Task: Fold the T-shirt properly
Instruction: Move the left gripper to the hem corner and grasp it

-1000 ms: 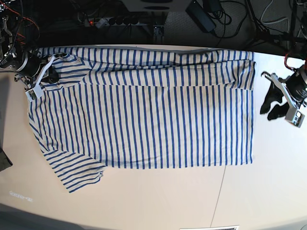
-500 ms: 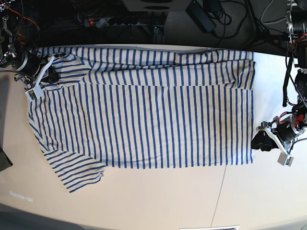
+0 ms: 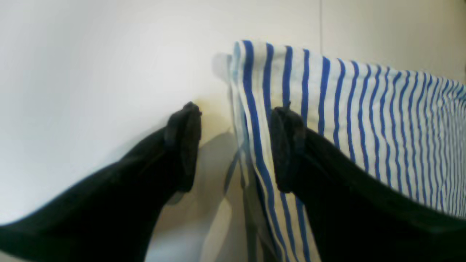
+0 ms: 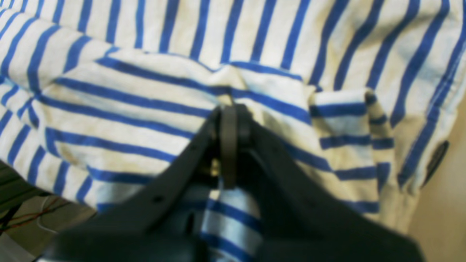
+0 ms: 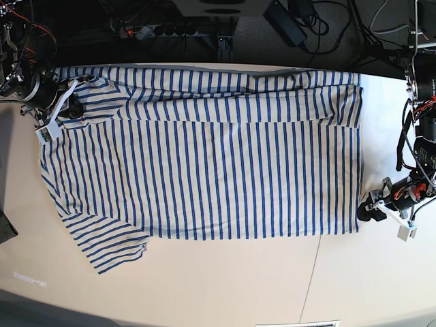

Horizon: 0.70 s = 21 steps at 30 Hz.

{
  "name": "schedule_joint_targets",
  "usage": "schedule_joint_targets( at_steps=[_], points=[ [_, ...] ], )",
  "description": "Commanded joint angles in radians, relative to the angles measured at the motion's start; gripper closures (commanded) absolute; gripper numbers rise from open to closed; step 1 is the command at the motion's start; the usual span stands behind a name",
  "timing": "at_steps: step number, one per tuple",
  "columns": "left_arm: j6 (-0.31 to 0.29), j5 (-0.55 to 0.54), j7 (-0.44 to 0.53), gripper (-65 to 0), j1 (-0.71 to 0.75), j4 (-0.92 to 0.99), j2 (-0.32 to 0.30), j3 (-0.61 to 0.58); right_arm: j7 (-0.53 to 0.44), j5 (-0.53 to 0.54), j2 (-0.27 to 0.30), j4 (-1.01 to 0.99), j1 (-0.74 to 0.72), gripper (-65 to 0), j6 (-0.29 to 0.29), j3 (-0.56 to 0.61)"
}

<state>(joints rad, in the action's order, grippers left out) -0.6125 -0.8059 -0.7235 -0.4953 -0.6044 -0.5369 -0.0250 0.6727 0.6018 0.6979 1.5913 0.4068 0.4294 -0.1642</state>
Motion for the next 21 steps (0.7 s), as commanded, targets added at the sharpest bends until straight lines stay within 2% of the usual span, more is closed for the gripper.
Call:
schedule_joint_targets(
  at_steps=[1,7,12,19,20,21],
  points=[
    [-0.005,0.019,-0.01,-34.6,-0.019,0.0,-0.012,0.004,0.016,-0.017,0.014,0.003,0.001,0.0,0.042,-0.006],
    [-0.005,0.001,-0.082,-34.6,-0.019,0.002,0.055,0.003,0.016,-0.018,0.014,0.003,0.001,0.0,0.042,-0.006],
    [-0.006,0.026,-0.089,-34.6,-0.019,0.002,0.117,0.003,0.016,-0.018,0.014,0.003,0.001,0.0,0.042,-0.006],
    [-0.005,0.053,-0.1,-34.3,-0.019,0.002,0.135,0.004,0.016,-0.018,0.014,0.003,0.001,0.0,0.042,-0.006],
    [-0.005,0.061,-0.101,-33.3,-0.019,0.002,0.135,0.004,0.016,-0.018,0.014,0.003,0.001,0.0,0.042,-0.006],
    [-0.005,0.073,-0.102,-27.9,-0.019,0.002,0.135,0.004,0.016,-0.018,0.014,0.003,0.001,0.0,0.042,-0.006]
  ],
)
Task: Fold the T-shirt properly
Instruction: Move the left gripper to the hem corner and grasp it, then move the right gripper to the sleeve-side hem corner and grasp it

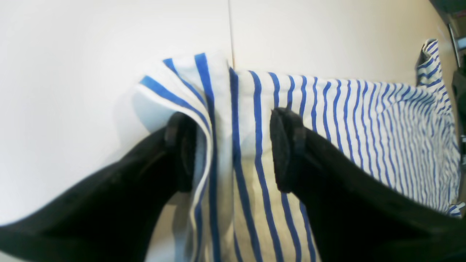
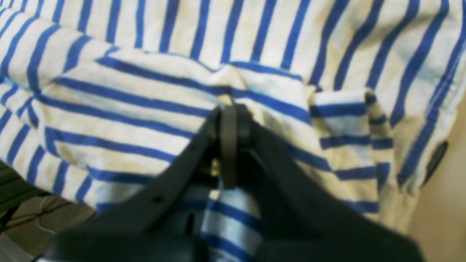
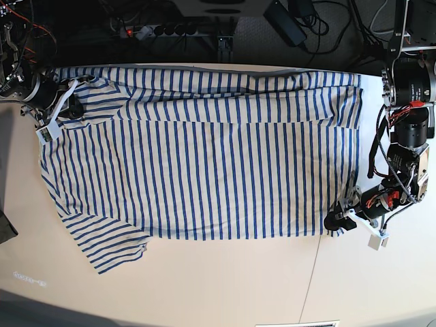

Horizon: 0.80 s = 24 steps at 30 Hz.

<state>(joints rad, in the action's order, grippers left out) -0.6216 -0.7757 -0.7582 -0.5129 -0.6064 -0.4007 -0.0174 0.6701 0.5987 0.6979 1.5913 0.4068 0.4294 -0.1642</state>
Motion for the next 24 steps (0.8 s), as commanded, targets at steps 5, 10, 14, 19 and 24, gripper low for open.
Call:
schedule_joint_targets(
  at_steps=[5,10,14,19,24],
  points=[
    [-0.018,0.062,-0.069,0.0,-0.002,0.003,-0.001,-0.004,0.006,-0.014,0.014,0.003,0.001,0.0,0.041,-0.006],
    [-0.056,0.059,-0.051,0.0,-0.002,0.003,-0.001,-0.004,-0.041,-0.01,0.014,0.01,0.0,0.0,0.041,-0.013],
    [-0.056,0.058,-0.042,0.0,-0.002,0.003,-0.001,-0.004,-0.042,0.038,0.014,0.019,0.0,0.0,0.041,-0.053],
    [-0.056,0.058,-0.043,0.0,-0.002,0.003,0.0,-0.004,-0.041,0.093,0.014,0.057,-0.002,0.0,0.042,-0.138],
    [-0.057,0.059,-0.062,0.0,-0.002,0.003,0.01,-0.004,-0.04,0.12,0.014,0.102,-0.058,0.0,0.042,-0.223]
  ],
)
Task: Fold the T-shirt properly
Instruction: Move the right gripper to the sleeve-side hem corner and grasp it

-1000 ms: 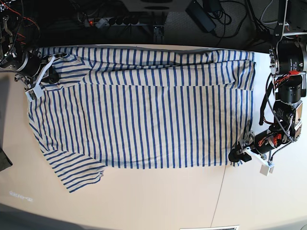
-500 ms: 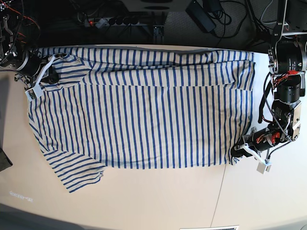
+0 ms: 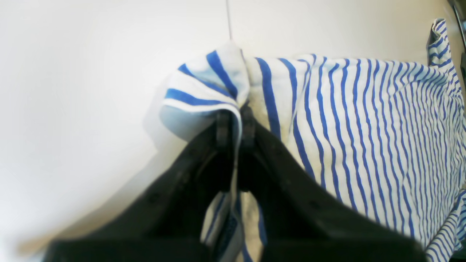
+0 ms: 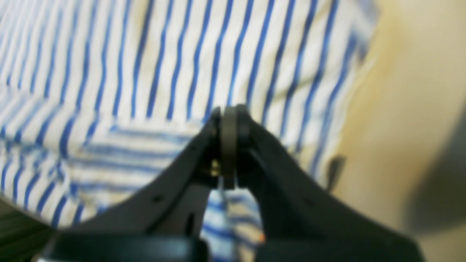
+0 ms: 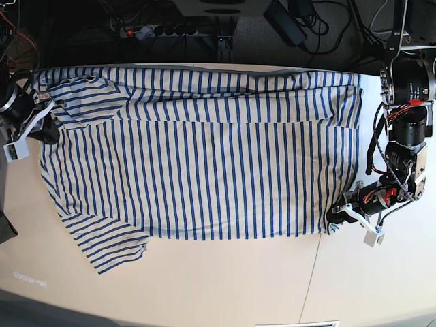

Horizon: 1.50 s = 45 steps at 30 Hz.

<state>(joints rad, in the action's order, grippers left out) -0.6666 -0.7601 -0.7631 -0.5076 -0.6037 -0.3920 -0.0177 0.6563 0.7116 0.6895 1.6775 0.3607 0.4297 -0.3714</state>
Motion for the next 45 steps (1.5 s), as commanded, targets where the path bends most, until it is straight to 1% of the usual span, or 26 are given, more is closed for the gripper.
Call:
schedule_joint_targets(
  at_steps=[1,5,8,11,13,15,16,18,19,20,21,24,26,29,31,35,40,45],
  points=[
    [-0.011,0.043,-0.063,0.0,-0.007,0.001,0.004,-0.004,-0.027,0.002,0.023,0.015,-0.043,0.0,0.042,-0.025],
    [-0.011,0.043,-0.105,0.0,-0.007,0.001,0.016,-0.003,-0.033,-0.081,0.024,-0.016,-0.194,0.0,0.041,-0.031],
    [-0.011,0.047,-0.109,0.0,-0.005,0.001,0.014,-0.003,-0.082,-0.122,0.025,-0.136,-0.332,0.0,0.041,-0.031],
    [-0.012,0.048,-0.109,0.0,-0.005,0.001,0.014,-0.003,-0.092,-0.128,0.024,-0.341,-0.513,0.0,0.041,-0.028],
    [-0.012,0.048,-0.11,0.0,-0.005,0.001,0.014,-0.003,-0.092,-0.129,0.024,-0.51,-0.642,0.0,0.041,-0.027],
    [-0.016,0.051,-0.114,0.0,-0.005,0.001,0.014,-0.004,-0.116,-0.129,0.025,-0.692,-0.762,0.0,0.041,-0.027],
    [-0.016,0.055,-0.117,0.0,-0.005,0.001,0.015,-0.004,-0.13,-0.129,0.025,-0.785,-0.818,-2.9,0.042,-0.027],
    [-0.015,0.055,-0.121,0.0,-0.005,0.001,0.014,-0.003,-0.146,-0.129,0.024,-0.963,-0.916,-20.8,0.042,-0.027],
    [-0.015,0.055,-0.121,0.0,-0.005,0.001,0.014,-0.004,-0.157,-0.129,0.022,-1.048,-0.958,-27.2,0.043,-0.027],
    [-0.015,0.055,-0.124,0.0,-0.005,0.001,0.014,-0.003,-0.172,-0.129,0.021,-1.127,-0.993,-31.3,0.046,-0.026],
    [-0.015,0.055,-0.125,0.0,-0.005,0.001,0.014,-0.004,-0.193,-0.132,0.019,-1.2,-1.021,-33.1,0.047,-0.021],
    [-0.015,0.054,-0.126,0.0,-0.005,0.001,0.014,-0.003,-0.251,-0.196,-0.005,-1.358,-1.077,-33.2,0.046,0.009],
    [-0.015,0.051,-0.124,0.0,-0.005,0.001,0.014,-0.004,-0.261,-0.229,-0.032,-1.406,-1.086,-33.2,0.046,0.029],
    [-0.015,0.039,-0.125,0.0,-0.005,0.001,0.014,-0.004,-0.26,-0.257,-0.082,-1.411,-1.077,-33.2,0.045,0.046],
    [-0.015,0.039,-0.125,0.0,-0.005,0.001,0.015,-0.004,-0.261,-0.294,-0.115,-1.411,-1.078,-33.2,0.045,0.047],
    [-0.015,0.039,-0.127,0.0,-0.005,0.001,0.009,-0.004,-0.266,-0.309,-0.179,-1.411,-1.083,-33.2,0.045,0.047],
    [-0.015,0.039,-0.127,0.0,-0.005,0.001,0.007,-0.004,-0.295,-0.402,-0.269,-1.411,-1.086,-33.2,0.046,0.047],
    [-0.015,0.039,-0.127,0.0,-0.005,0.001,0.008,-0.004,-0.298,-0.445,-0.323,-1.409,-1.086,-33.2,0.052,0.051]
  ],
)
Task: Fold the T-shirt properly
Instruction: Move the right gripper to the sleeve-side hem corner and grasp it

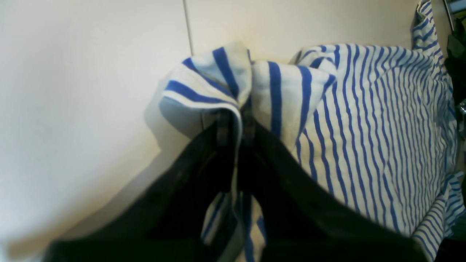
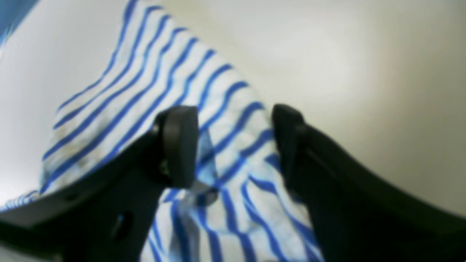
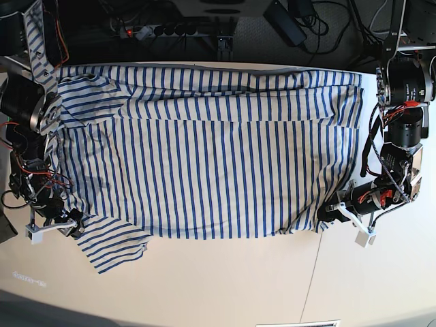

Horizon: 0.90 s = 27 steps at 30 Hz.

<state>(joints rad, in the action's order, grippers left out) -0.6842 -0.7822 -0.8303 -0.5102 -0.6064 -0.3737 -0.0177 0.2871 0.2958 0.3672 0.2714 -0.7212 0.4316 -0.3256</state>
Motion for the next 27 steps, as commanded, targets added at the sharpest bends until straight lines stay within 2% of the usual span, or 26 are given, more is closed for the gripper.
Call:
schedule_joint_targets(
  at_steps=[1,5,6,7,9,10,13,20,23,27],
  points=[
    [0.002,0.061,-0.06,0.0,-0.002,0.003,-0.011,-0.004,0.071,-0.037,-0.005,-0.003,-0.004,-33.2,0.062,0.017],
    [0.002,0.061,-0.058,0.0,-0.003,0.003,-0.011,-0.004,0.071,-0.054,-0.01,-0.003,-0.004,-32.0,0.066,0.126],
    [0.002,0.061,-0.056,0.0,-0.003,0.003,-0.011,-0.004,0.066,-0.058,-0.008,-0.002,-0.004,-28.4,0.066,0.159],
    [0.002,0.061,-0.055,0.0,-0.003,0.003,-0.011,-0.004,0.056,-0.066,-0.006,0.001,-0.003,-22.2,0.066,0.193],
    [0.003,0.061,-0.049,0.0,-0.003,0.003,-0.011,-0.004,0.027,-0.089,-0.001,0.019,0.0,-3.6,0.065,0.251],
    [0.003,0.061,-0.048,0.0,-0.004,0.003,-0.011,-0.003,0.019,-0.111,0.001,0.032,0.004,0.0,0.065,0.272],
    [0.003,0.061,-0.048,0.0,-0.005,0.003,-0.012,-0.003,0.019,-0.199,0.001,0.068,0.008,0.0,0.064,0.314],
    [-0.014,0.041,-0.047,0.0,-0.021,0.003,-0.015,-0.003,0.025,-0.209,0.002,0.114,0.007,0.0,0.066,0.321],
    [-0.014,-0.03,-0.064,0.0,-0.048,0.003,-0.029,-0.003,0.047,-0.2,0.011,0.149,0.008,0.0,0.066,0.321],
    [-0.014,-0.109,-0.138,0.0,-0.08,0.003,-0.048,-0.003,0.09,-0.101,0.049,0.239,0.018,0.0,0.074,0.321]
  ],
)
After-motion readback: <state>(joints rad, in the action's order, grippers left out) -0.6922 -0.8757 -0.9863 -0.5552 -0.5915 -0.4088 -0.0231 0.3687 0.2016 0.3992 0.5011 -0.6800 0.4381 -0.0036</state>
